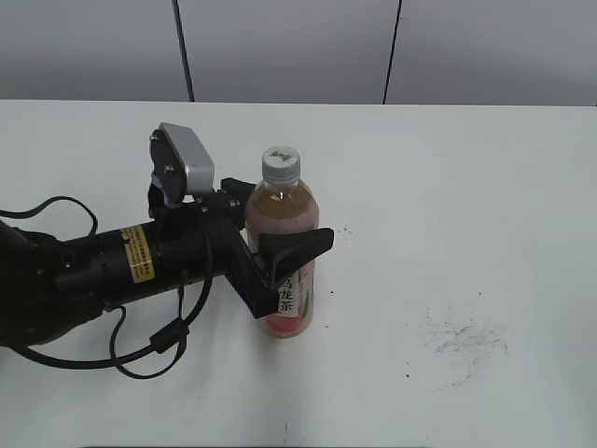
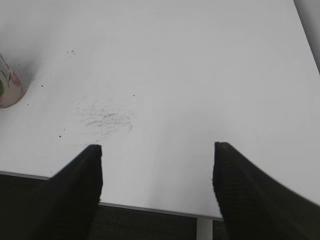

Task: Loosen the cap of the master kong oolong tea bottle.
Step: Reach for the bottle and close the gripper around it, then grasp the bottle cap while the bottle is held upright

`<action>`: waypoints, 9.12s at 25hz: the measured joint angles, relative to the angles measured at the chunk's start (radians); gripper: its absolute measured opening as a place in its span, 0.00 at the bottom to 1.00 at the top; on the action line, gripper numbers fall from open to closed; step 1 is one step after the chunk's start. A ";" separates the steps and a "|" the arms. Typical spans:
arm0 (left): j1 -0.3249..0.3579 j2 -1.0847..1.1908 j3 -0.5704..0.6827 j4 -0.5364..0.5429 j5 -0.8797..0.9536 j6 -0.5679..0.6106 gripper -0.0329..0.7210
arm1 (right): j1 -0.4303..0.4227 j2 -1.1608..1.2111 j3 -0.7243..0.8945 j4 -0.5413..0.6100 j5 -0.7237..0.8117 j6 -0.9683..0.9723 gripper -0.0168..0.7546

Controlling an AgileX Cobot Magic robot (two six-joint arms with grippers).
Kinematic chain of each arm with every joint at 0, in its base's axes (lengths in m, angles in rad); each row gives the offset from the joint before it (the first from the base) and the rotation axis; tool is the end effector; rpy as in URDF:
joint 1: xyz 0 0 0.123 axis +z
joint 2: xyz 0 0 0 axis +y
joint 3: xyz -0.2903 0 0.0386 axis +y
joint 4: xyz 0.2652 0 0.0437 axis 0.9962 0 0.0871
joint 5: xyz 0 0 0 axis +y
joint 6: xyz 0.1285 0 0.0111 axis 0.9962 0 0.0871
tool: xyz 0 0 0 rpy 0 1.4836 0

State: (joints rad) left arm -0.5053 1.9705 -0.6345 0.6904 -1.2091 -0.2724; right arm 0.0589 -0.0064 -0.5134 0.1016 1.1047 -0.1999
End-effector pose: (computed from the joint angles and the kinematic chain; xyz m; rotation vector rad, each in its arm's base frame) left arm 0.2738 -0.2392 0.1136 0.9058 1.5121 -0.9039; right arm 0.0301 0.0135 0.2682 -0.2749 2.0460 0.0350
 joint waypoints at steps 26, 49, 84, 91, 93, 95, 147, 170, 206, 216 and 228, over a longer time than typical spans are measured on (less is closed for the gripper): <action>0.000 0.000 0.000 0.002 0.000 0.000 0.63 | 0.000 0.000 0.000 0.000 0.000 0.000 0.70; 0.000 0.000 0.000 0.003 0.000 0.000 0.63 | 0.064 0.868 -0.387 0.419 -0.056 -0.327 0.63; -0.001 0.000 0.000 0.004 -0.002 0.000 0.63 | 0.716 1.721 -1.154 -0.019 0.115 0.252 0.63; -0.001 0.000 0.000 0.004 -0.002 0.000 0.63 | 0.717 1.806 -1.207 -0.018 0.118 0.380 0.63; -0.001 0.000 0.000 0.004 -0.002 0.000 0.63 | 0.717 1.825 -1.238 -0.018 0.119 0.394 0.63; -0.001 0.000 0.000 0.004 -0.002 0.000 0.63 | 0.717 1.844 -1.266 -0.018 0.118 0.412 0.62; -0.001 0.000 0.000 0.004 -0.002 0.000 0.63 | 0.719 1.892 -1.220 0.005 0.119 0.388 0.49; -0.001 0.000 0.000 0.004 -0.002 0.000 0.63 | 0.719 1.896 -1.245 -0.022 0.119 0.388 0.58; -0.001 0.000 0.000 0.003 -0.002 0.000 0.63 | 0.716 1.908 -1.246 0.000 0.119 -0.432 0.38; -0.001 0.000 0.000 0.003 -0.002 0.000 0.63 | 0.714 1.908 -1.248 0.001 0.116 -1.073 0.38; -0.001 0.000 0.000 0.007 -0.002 0.002 0.63 | 0.714 1.908 -1.249 0.012 0.110 -1.881 0.38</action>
State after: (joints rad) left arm -0.5061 1.9705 -0.6345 0.6977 -1.2110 -0.2705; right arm 0.7734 1.9015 -1.7623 0.1138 1.2143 -2.0807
